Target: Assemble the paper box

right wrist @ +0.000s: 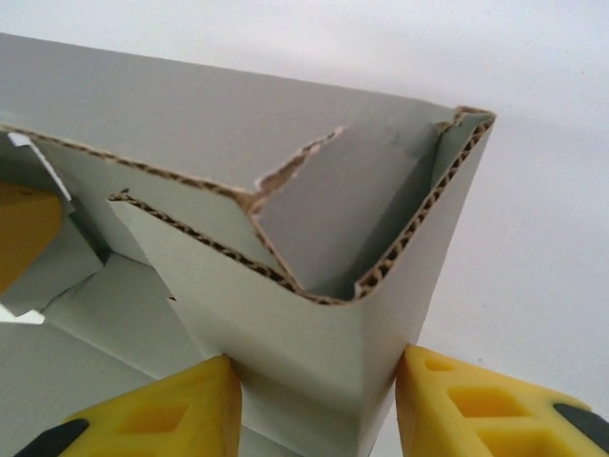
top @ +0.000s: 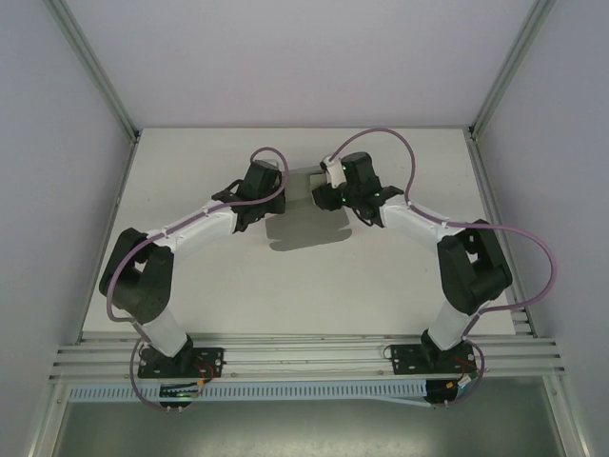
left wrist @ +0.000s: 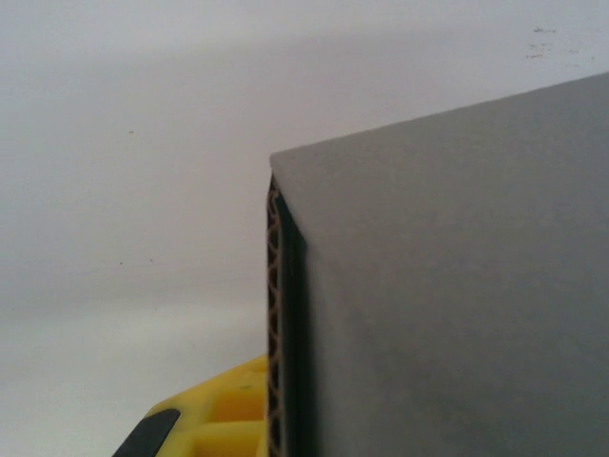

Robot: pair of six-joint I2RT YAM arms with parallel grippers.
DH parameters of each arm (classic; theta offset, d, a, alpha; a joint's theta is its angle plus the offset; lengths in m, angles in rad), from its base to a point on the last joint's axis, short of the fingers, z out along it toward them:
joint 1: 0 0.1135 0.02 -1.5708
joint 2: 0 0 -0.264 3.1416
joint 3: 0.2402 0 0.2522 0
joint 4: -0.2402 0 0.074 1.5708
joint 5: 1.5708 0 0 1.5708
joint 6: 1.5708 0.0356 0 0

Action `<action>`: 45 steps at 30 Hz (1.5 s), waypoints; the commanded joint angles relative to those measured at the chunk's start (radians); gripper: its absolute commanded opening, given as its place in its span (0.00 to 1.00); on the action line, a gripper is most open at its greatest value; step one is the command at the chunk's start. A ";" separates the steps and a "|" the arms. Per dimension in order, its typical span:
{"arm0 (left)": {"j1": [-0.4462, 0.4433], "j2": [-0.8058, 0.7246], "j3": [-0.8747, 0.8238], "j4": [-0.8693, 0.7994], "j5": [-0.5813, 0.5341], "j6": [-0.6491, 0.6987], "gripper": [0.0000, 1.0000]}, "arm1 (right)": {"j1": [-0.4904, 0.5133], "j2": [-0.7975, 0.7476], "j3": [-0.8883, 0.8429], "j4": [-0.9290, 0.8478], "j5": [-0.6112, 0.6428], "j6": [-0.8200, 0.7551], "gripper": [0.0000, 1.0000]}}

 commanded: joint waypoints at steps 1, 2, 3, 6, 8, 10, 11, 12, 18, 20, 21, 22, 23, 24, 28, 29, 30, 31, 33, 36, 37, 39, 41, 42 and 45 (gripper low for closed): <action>-0.037 -0.032 0.033 0.057 0.120 0.016 0.00 | 0.020 0.035 0.031 0.022 0.148 0.033 0.37; -0.039 -0.030 0.035 0.054 0.117 0.017 0.00 | 0.019 0.037 0.030 0.023 0.187 0.034 0.35; -0.039 -0.028 0.038 0.049 0.114 0.014 0.00 | 0.020 0.039 0.029 0.026 0.254 0.039 0.33; -0.040 -0.023 0.047 0.040 0.110 0.013 0.00 | 0.032 0.060 0.059 -0.017 0.410 0.047 0.30; -0.042 -0.021 0.052 0.038 0.111 0.009 0.00 | 0.035 0.078 0.082 -0.047 0.474 0.058 0.28; -0.044 -0.019 0.057 0.034 0.105 0.002 0.00 | 0.039 0.088 0.086 -0.048 0.519 0.072 0.27; -0.043 -0.018 0.058 0.031 0.102 0.000 0.00 | 0.042 0.092 0.091 -0.059 0.534 0.081 0.27; -0.043 -0.015 0.060 0.025 0.094 -0.003 0.00 | 0.044 0.097 0.100 -0.077 0.559 0.094 0.27; -0.044 -0.006 0.070 0.013 0.088 -0.018 0.00 | 0.064 0.083 0.077 -0.040 0.538 0.076 0.26; -0.044 0.000 0.076 0.011 0.092 -0.018 0.00 | 0.063 0.060 0.045 0.004 0.398 0.032 0.31; -0.044 0.003 0.078 0.011 0.095 -0.017 0.00 | 0.059 0.046 0.034 0.011 0.310 0.008 0.35; -0.044 0.004 0.078 0.013 0.103 -0.013 0.00 | 0.054 0.032 0.018 0.017 0.238 -0.013 0.38; -0.043 0.002 0.077 0.014 0.108 -0.012 0.00 | 0.045 0.011 -0.002 0.022 0.162 -0.033 0.40; -0.044 -0.001 0.074 0.018 0.111 -0.010 0.00 | 0.034 -0.010 -0.020 0.023 0.099 -0.051 0.40; -0.043 -0.016 0.055 0.044 0.136 0.001 0.00 | -0.038 -0.096 -0.085 0.006 -0.190 -0.091 0.41; -0.043 -0.016 0.057 0.045 0.140 0.002 0.00 | -0.059 -0.114 -0.100 -0.002 -0.255 -0.098 0.46; -0.044 -0.017 0.057 0.045 0.142 0.001 0.00 | -0.076 -0.136 -0.117 0.005 -0.284 -0.097 0.49; -0.043 -0.016 0.057 0.043 0.140 0.002 0.00 | -0.088 -0.157 -0.133 0.009 -0.307 -0.100 0.52; -0.045 -0.015 0.060 0.032 0.129 0.004 0.00 | -0.113 -0.204 -0.160 0.008 -0.328 -0.118 0.59; -0.043 -0.024 0.053 0.032 0.126 0.016 0.00 | -0.153 -0.269 -0.204 0.018 -0.320 -0.130 0.61; -0.044 -0.031 0.047 0.035 0.128 0.021 0.00 | -0.170 -0.287 -0.213 0.017 -0.316 -0.125 0.63; -0.044 -0.039 0.039 0.039 0.126 0.027 0.00 | -0.213 -0.323 -0.227 0.013 -0.342 -0.113 0.67; -0.043 -0.043 0.034 0.039 0.121 0.030 0.00 | -0.254 -0.355 -0.243 0.011 -0.395 -0.121 0.68; -0.044 -0.043 0.035 0.038 0.120 0.032 0.00 | -0.271 -0.370 -0.251 0.007 -0.414 -0.128 0.68; -0.044 -0.039 0.035 0.034 0.119 0.034 0.00 | -0.317 -0.407 -0.280 0.012 -0.480 -0.140 0.70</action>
